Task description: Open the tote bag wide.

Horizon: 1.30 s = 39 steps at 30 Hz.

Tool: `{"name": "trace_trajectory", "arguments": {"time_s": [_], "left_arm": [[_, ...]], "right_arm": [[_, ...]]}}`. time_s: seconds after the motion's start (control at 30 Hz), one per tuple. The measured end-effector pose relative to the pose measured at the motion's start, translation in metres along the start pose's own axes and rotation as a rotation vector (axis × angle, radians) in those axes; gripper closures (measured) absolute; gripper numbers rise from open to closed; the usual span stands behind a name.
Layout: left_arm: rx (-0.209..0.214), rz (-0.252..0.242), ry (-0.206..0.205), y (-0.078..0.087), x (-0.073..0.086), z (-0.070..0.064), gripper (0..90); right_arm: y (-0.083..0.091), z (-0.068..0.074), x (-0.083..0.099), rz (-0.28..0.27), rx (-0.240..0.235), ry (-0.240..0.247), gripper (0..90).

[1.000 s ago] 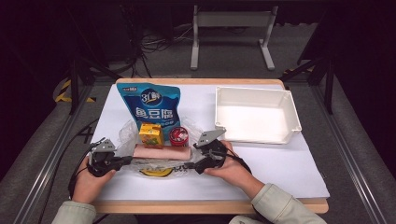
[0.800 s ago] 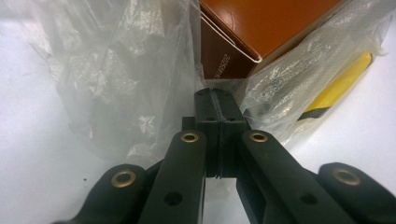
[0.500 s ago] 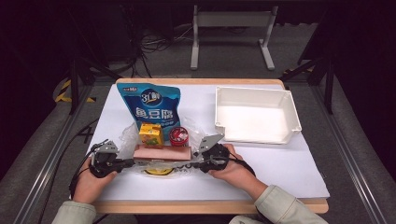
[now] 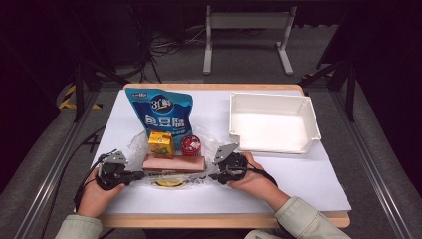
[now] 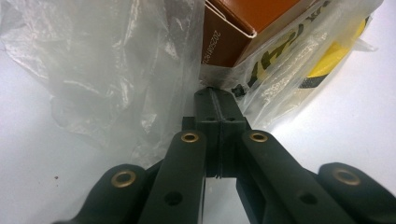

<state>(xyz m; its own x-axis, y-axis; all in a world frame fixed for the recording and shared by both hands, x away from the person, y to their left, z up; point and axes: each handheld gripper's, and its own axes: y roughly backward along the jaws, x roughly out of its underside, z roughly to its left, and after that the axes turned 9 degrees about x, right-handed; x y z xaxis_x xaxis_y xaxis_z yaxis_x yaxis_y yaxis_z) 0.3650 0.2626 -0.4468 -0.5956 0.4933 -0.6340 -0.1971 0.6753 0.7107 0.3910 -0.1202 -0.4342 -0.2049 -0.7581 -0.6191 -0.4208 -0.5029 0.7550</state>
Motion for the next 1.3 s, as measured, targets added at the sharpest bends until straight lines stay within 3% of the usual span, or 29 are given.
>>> {"name": "trace_trajectory", "arguments": {"time_s": [0.13, 0.33, 0.4, 0.47, 0.6, 0.67, 0.77, 0.97, 1.07, 1.23, 1.3], "left_arm": [[-0.001, 0.000, -0.003, 0.000, 0.000, 0.000, 90.0], [-0.006, 0.004, -0.006, -0.001, -0.001, 0.000, 90.0], [-0.006, 0.005, -0.007, -0.001, -0.001, 0.000, 90.0], [-0.006, 0.005, -0.007, -0.001, -0.001, 0.000, 90.0], [-0.007, 0.005, -0.005, -0.001, -0.001, -0.001, 90.0], [-0.007, 0.006, -0.008, -0.001, -0.001, -0.001, 90.0], [-0.004, 0.006, -0.010, -0.001, -0.001, -0.001, 90.0], [0.003, 0.006, -0.017, 0.000, -0.001, -0.001, 90.0], [0.015, 0.004, -0.012, 0.000, 0.000, 0.000, 90.0], [0.023, -0.008, -0.015, 0.000, 0.000, 0.000, 88.5], [0.035, -0.012, -0.015, 0.001, 0.000, 0.000, 87.0]], "right_arm": [[0.011, -0.004, -0.002, -0.051, -0.051, -0.044, 35.9], [0.032, -0.009, -0.013, -0.162, -0.084, -0.093, 31.7], [0.039, -0.010, -0.015, -0.203, -0.074, -0.112, 37.7], [0.044, -0.013, -0.018, -0.253, -0.069, -0.143, 49.8], [0.044, -0.015, -0.021, -0.283, -0.034, -0.169, 73.6], [0.038, -0.015, -0.021, -0.262, -0.028, -0.179, 83.0], [0.024, -0.015, -0.015, -0.195, -0.020, -0.201, 85.0], [0.006, -0.010, -0.008, -0.103, -0.053, -0.216, 78.7], [0.001, -0.008, -0.007, -0.067, -0.060, -0.198, 76.3], [-0.005, -0.002, -0.004, -0.005, -0.072, -0.139, 61.6], [-0.006, -0.002, -0.004, 0.007, -0.077, -0.140, 57.0]]}}
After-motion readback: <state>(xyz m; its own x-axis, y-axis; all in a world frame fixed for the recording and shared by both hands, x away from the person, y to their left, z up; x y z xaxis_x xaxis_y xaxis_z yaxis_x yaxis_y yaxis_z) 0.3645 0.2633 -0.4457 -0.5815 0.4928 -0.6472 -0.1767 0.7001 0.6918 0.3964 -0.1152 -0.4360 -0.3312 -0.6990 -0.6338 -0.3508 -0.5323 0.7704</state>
